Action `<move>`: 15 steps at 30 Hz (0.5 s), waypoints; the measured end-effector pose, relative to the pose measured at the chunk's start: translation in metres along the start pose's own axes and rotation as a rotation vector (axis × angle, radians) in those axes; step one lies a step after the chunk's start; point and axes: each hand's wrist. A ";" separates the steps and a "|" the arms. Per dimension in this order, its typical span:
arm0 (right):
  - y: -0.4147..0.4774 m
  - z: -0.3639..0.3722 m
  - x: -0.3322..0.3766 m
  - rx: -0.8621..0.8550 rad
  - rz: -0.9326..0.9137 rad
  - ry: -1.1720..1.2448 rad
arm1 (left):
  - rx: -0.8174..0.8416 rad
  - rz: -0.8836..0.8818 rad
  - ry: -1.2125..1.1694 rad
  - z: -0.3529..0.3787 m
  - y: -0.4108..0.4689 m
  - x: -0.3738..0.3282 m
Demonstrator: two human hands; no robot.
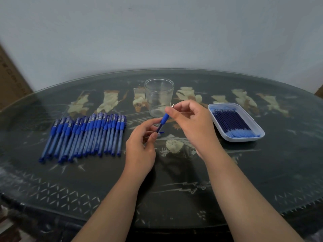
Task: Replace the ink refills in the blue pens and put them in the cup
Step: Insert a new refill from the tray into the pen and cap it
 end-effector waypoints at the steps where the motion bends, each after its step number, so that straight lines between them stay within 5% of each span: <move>1: 0.000 0.000 0.000 0.000 0.005 0.000 | 0.004 -0.003 -0.002 0.000 0.000 0.000; 15: -0.001 0.002 0.001 0.049 -0.024 0.019 | -0.004 -0.019 -0.018 -0.001 0.000 0.001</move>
Point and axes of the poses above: each hand's wrist, its own y-axis towards the middle knuckle, its own z-axis out of the palm, x = y × z, and after that the axes turned 3 degrees about -y, right-handed
